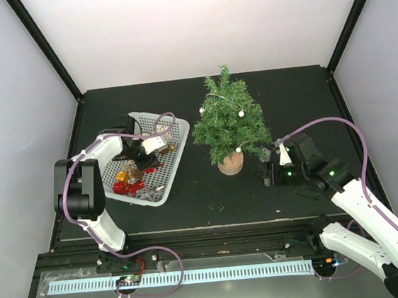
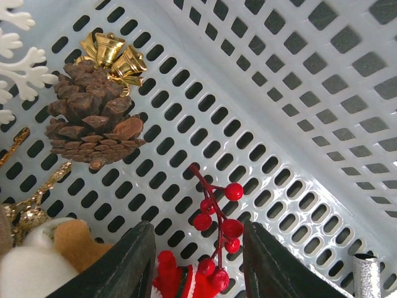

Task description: Decorate the small christmas tree

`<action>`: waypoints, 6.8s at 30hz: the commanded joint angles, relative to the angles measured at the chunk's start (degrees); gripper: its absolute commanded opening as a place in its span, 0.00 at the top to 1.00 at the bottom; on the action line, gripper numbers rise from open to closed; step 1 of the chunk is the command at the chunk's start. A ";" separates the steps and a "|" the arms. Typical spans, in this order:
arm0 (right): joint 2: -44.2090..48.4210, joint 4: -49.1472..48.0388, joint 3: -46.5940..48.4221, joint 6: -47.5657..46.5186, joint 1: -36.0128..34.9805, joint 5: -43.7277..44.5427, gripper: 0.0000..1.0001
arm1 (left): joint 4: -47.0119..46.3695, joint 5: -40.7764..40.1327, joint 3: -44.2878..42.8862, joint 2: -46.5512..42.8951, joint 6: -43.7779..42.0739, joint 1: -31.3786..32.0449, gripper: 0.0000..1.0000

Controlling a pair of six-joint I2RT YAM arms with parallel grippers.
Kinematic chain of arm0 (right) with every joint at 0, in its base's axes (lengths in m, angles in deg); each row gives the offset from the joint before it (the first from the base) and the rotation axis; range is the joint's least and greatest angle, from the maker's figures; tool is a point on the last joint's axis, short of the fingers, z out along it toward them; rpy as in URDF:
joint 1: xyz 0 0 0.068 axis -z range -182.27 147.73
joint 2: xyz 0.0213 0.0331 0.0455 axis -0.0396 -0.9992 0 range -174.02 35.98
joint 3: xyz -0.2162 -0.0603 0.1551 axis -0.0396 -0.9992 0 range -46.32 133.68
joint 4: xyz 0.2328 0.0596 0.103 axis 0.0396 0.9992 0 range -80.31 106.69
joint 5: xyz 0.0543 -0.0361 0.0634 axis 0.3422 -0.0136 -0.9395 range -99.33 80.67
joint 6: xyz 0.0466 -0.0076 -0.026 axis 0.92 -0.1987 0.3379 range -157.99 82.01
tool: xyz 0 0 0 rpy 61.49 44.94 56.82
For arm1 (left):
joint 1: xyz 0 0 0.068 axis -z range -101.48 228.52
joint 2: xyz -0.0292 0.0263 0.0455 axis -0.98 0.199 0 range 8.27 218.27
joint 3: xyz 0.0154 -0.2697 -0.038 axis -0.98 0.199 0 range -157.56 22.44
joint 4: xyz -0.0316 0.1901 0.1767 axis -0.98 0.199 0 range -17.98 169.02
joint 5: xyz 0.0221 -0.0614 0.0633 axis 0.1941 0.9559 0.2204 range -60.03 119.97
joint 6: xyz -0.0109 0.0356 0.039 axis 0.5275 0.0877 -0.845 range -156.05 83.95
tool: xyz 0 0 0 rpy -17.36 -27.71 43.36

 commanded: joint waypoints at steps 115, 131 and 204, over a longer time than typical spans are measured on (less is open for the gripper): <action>12.63 4.62 -2.72 8.00 -0.10 11.33 0.28 | 12.67 12.96 -53.06 -4.26 16.36 25.64 0.89; 13.20 4.62 -3.35 7.81 -0.10 10.97 0.28 | 12.49 9.74 -53.15 -1.00 15.30 27.75 0.88; 13.48 4.43 -4.02 8.24 -0.10 11.82 0.24 | 0.04 0.53 -12.85 -17.73 18.54 2.15 0.49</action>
